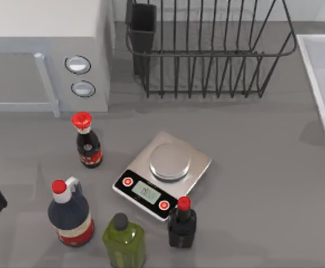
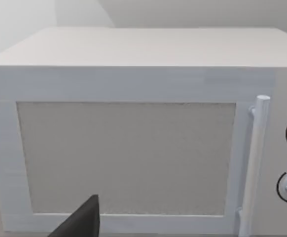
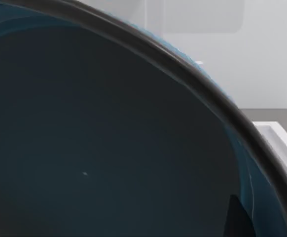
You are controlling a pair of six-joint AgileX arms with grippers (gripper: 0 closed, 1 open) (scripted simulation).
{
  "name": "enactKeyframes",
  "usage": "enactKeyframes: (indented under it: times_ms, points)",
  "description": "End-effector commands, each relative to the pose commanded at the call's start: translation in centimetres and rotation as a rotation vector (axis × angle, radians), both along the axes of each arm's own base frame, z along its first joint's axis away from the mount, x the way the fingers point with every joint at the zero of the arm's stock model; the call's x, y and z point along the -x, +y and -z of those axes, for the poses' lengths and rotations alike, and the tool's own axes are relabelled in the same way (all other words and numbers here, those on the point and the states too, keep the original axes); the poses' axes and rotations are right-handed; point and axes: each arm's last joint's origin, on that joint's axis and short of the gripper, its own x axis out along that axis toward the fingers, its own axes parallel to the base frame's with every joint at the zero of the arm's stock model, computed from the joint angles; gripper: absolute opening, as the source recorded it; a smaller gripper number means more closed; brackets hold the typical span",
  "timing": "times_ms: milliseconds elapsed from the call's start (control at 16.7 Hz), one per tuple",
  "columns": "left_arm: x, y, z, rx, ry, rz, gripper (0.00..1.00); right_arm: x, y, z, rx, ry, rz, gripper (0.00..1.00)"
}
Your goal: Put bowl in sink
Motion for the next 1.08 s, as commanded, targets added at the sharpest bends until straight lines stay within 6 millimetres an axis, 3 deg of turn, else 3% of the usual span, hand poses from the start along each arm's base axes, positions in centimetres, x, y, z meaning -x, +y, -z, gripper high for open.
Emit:
enactKeyframes:
  times_ms: [60, 840, 1080]
  points:
    - [0.00, 0.00, 0.00, 0.000, 0.000, 0.000, 1.00, 0.00, 0.00, 0.00, 0.000, 0.000, 0.000, 0.00]
    - [0.00, 0.00, 0.00, 0.000, 0.000, 0.000, 1.00, 0.00, 0.00, 0.00, 0.000, 0.000, 0.000, 0.98]
    - [0.00, 0.00, 0.00, 0.000, 0.000, 0.000, 1.00, 0.00, 0.00, 0.00, 0.000, 0.000, 0.000, 1.00]
